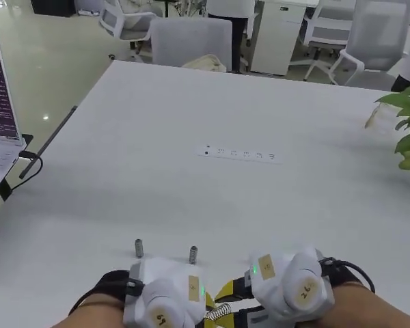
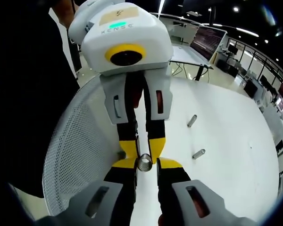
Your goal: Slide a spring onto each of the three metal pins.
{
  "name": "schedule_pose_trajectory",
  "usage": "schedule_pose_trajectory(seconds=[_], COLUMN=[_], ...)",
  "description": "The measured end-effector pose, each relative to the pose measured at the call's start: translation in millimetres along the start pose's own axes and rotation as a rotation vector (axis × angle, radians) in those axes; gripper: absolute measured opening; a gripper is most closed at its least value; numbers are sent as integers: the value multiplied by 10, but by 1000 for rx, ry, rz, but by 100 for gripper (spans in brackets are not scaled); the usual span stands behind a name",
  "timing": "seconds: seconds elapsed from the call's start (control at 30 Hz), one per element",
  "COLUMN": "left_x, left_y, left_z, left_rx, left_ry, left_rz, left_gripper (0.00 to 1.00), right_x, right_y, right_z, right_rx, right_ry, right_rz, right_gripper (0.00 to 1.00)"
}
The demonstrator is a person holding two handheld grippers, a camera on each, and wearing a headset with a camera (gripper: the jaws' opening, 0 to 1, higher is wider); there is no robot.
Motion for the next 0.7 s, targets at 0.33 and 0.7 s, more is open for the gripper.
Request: schedule_pose_trajectory(seconds=[0.33,0.7], left_x=[22,47], left_y=[-5,0], left_z=[4,30], left_rx=[6,3], left_ry=[10,-13], left_rz=[4,-52], left_gripper=[2,3], right_x=[3,38], right_y=[25,23], right_z=[26,32], right_rx=[-24,-12], right_ry=[6,6], right_rz=[-24,-8], right_gripper=[9,9])
Point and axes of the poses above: the centre of the closed fingertips' face, and the gripper's own axes: z roughly forward along the fingers, y roughly to its left, x roughly out of its underside, the point moved 5 cm from there along -z, roughly backward along the fingers, and after that the axes turned 2 degrees about -z, right-handed, at the moved point
